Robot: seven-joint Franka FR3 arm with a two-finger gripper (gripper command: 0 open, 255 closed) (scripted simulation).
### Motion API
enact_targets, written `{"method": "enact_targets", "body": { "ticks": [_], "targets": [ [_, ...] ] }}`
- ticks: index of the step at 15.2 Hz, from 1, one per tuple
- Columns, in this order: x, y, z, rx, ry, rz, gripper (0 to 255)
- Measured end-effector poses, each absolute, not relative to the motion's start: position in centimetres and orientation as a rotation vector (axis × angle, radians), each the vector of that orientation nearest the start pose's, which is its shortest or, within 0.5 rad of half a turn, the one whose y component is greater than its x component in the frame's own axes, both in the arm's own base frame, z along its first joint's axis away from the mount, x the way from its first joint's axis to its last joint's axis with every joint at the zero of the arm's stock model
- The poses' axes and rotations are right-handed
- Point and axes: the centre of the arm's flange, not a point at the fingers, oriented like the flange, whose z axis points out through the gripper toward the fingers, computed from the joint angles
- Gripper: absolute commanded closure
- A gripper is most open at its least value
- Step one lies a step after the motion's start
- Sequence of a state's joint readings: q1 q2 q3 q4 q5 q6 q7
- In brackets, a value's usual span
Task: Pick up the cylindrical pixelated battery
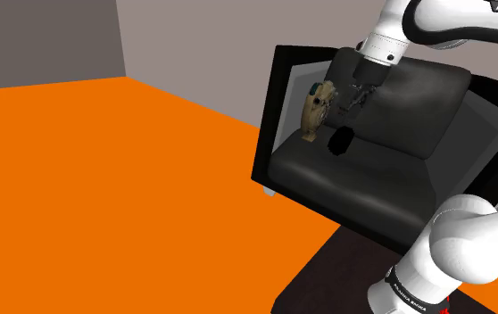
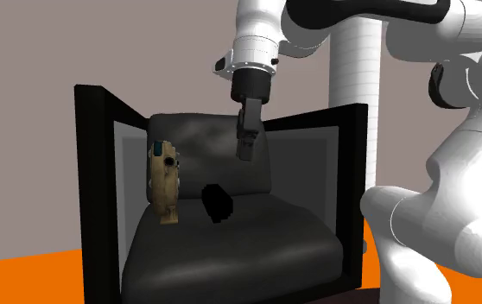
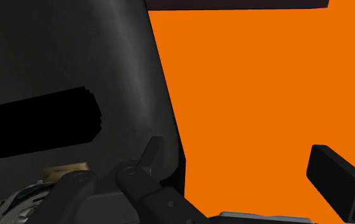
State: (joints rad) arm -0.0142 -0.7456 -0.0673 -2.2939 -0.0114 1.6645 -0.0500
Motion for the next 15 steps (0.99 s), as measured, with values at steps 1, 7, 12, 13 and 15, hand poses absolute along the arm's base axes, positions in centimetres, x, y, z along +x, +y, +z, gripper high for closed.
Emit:
{"method": "enact_targets", "body": {
  "ticks": [1,7,12,13,15],
  "targets": [
    [32.7,-3.5,61.5,-3.109,0.025,-0.182,0],
    [37.2,-7.6,59.8,-3.082,0.47,-0.149,0],
    [40.5,-12.9,57.0,-2.989,0.914,-0.113,0],
    [40.7,-13.9,56.5,-2.963,1.001,-0.106,0],
    [41.3,-16.0,55.6,-2.903,1.173,-0.091,0]
  ]
}}
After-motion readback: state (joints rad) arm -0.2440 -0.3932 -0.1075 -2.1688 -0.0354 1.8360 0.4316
